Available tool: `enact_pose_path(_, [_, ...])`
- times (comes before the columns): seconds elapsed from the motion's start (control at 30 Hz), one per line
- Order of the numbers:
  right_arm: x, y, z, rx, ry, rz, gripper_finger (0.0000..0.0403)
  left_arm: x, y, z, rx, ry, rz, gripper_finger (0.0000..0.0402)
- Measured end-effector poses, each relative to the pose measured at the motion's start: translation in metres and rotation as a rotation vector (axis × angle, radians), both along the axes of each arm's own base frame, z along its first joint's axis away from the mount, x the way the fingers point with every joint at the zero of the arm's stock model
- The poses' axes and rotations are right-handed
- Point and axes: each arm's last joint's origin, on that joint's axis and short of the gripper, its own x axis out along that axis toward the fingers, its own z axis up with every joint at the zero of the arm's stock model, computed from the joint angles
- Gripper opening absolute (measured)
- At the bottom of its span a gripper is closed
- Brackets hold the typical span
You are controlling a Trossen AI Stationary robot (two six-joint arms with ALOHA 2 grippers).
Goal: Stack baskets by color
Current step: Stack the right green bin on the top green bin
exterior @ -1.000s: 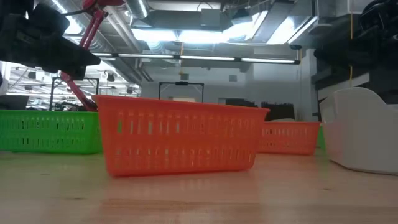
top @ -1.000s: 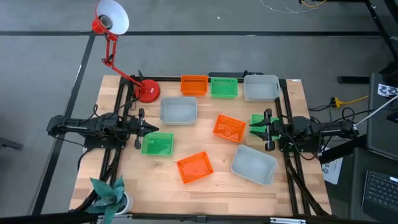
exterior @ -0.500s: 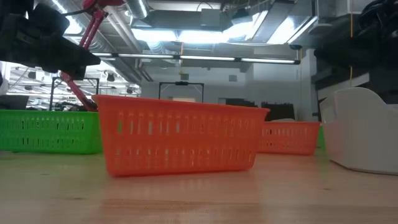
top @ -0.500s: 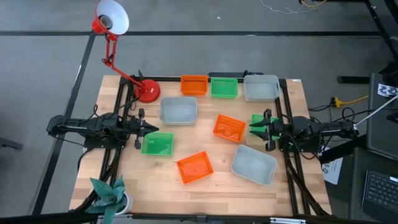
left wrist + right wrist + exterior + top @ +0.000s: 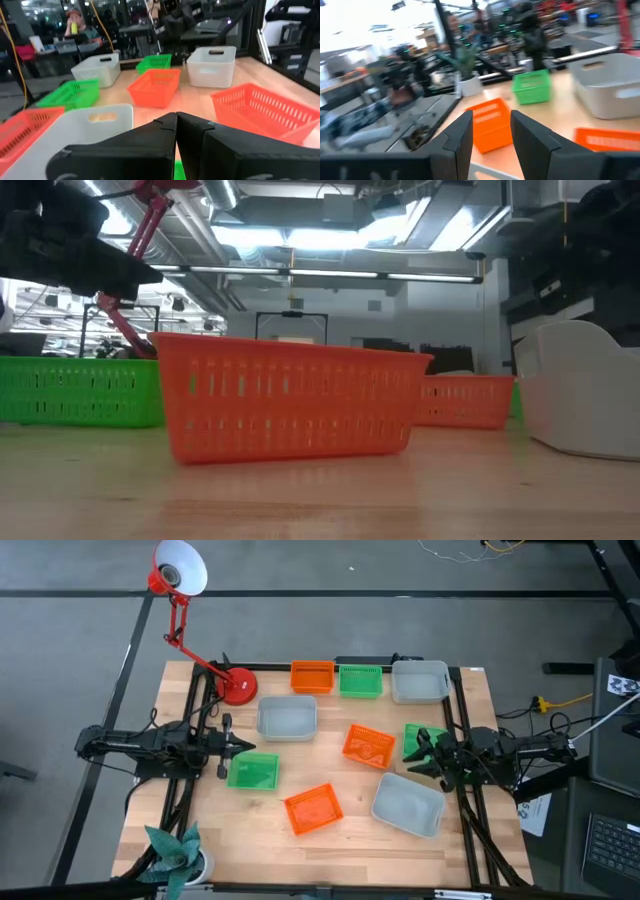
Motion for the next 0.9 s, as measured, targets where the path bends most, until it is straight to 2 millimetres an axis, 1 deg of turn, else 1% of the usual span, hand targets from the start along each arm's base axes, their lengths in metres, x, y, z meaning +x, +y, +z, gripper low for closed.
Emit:
enact_pose_path(0.17, [0.0,0.001,0.0,-0.035,-0.016,0.03,0.0131,-0.001,0.0,0.009,-0.071,-0.1,-0.02,0.0])
enact_pose_path(0.33, [0.0,0.001,0.0,-0.049,-0.021,0.03,0.0131,-0.003,0.0,0.022,-0.26,-0.243,-0.036,0.0])
enact_pose_path(0.43, [0.0,0.001,0.0,-0.044,-0.019,0.03,0.0131,-0.005,0.002,0.028,-0.246,-0.323,0.034,0.0])
enact_pose_path(0.5, [0.0,0.001,0.0,-0.04,-0.017,0.024,0.0131,-0.006,0.004,0.029,-0.228,-0.332,0.078,0.0])
enact_pose_path(0.6, [0.0,0.001,-0.001,-0.007,0.004,-0.02,0.0131,-0.006,0.004,0.029,-0.236,-0.334,0.085,0.0])
enact_pose_path(0.77, [0.004,0.005,-0.008,0.024,0.104,-0.109,0.0131,-0.005,0.003,0.026,-0.286,-0.298,0.058,0.0])
enact_pose_path(0.9, [0.008,0.012,-0.011,0.025,0.146,-0.139,0.0131,-0.004,0.0,0.023,-0.258,-0.263,-0.026,0.0])
